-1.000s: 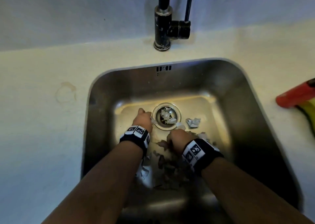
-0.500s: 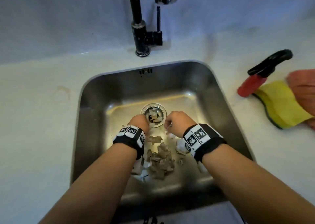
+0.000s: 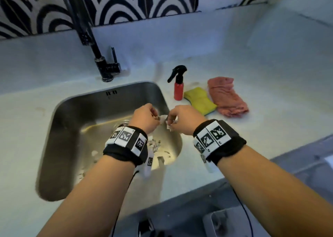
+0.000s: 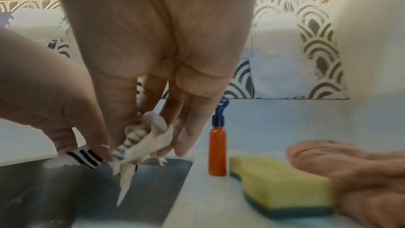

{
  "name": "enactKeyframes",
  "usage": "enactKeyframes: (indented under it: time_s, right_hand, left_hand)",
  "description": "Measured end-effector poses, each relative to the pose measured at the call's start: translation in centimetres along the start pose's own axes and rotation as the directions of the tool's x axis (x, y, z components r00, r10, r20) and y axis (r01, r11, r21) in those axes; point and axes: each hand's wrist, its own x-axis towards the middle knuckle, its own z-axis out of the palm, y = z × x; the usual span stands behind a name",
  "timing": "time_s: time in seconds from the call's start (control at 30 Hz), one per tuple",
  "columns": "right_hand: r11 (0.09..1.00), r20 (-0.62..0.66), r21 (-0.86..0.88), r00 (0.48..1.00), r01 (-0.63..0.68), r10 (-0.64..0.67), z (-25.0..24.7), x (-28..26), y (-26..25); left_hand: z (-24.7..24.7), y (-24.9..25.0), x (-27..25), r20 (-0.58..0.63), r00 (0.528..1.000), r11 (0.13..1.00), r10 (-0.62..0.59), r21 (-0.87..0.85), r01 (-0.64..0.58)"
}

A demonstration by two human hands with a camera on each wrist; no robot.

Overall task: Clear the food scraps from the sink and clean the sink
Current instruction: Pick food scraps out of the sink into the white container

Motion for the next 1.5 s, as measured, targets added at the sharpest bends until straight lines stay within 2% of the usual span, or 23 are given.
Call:
enactKeyframes:
  time_s: [0.13, 0.27, 0.4, 0.5, 0.6, 0.8, 0.9, 1.03, 1.17, 1.3, 1.4, 1.5]
  right_hand:
    - [0.995, -0.019, 0.083, 0.998, -0.056, 0.058, -2.0, -7.1, 3.6]
    - [0.978, -0.023, 0.158, 0.99, -0.134, 0.139, -2.7, -13.8, 7.8]
    - [0.967, -0.023, 0.124, 0.973, -0.224, 0.228, -1.7, -18.9, 12.3]
    - [0.942, 0.018, 0.124, 0.95, -0.311, 0.311, -0.2, -22.0, 15.6]
    - [0.913, 0.061, 0.143, 0.924, -0.383, 0.378, 2.0, -24.4, 19.1]
    - [0.813, 0.11, 0.226, 0.843, -0.537, 0.526, 9.7, -27.7, 25.7]
    - [0.74, 0.167, 0.208, 0.768, -0.64, 0.618, 15.0, -28.7, 28.1]
    - [0.647, 0.262, 0.212, 0.681, -0.732, 0.684, 21.4, -29.0, 30.5]
    - [0.614, 0.354, 0.198, 0.64, -0.764, 0.682, 25.8, -28.6, 32.5]
    - [0.602, 0.417, 0.183, 0.616, -0.777, 0.668, 28.5, -28.2, 33.5]
    - [0.601, 0.392, 0.186, 0.62, -0.777, 0.68, 29.6, -28.1, 34.0]
    - [0.589, 0.364, 0.198, 0.616, -0.784, 0.698, 29.5, -28.1, 34.0]
  left_hand:
    - [3.1, 5.7, -5.5, 0.02, 0.996, 0.994, 0.088, -0.062, -0.087]
    - [7.5, 10.3, -10.0, 0.104, 0.979, 0.984, 0.177, -0.057, -0.171]
    - [12.4, 13.8, -13.5, 0.224, 0.94, 0.965, 0.258, -0.011, -0.263]
    - [16.7, 15.2, -15.3, 0.319, 0.906, 0.958, 0.277, -0.024, -0.285]
    - [21.4, 15.7, -16.5, 0.421, 0.863, 0.946, 0.279, 0.035, -0.323]
    - [30.9, 12.9, -17.8, 0.55, 0.799, 0.942, 0.244, 0.063, -0.331]
    - [35.3, 10.3, -18.1, 0.597, 0.782, 0.953, 0.177, 0.095, -0.288]
    - [40.8, 6.4, -18.0, 0.68, 0.729, 0.956, 0.083, 0.151, -0.25]
    - [44.6, 2.9, -18.4, 0.765, 0.644, 0.957, 0.002, 0.185, -0.224]
    - [46.8, 0.3, -18.6, 0.835, 0.549, 0.907, -0.046, 0.265, -0.327]
    - [47.4, -0.7, -18.4, 0.847, 0.53, 0.899, -0.053, 0.271, -0.343]
    - [47.2, -0.6, -18.2, 0.831, 0.554, 0.914, -0.06, 0.268, -0.304]
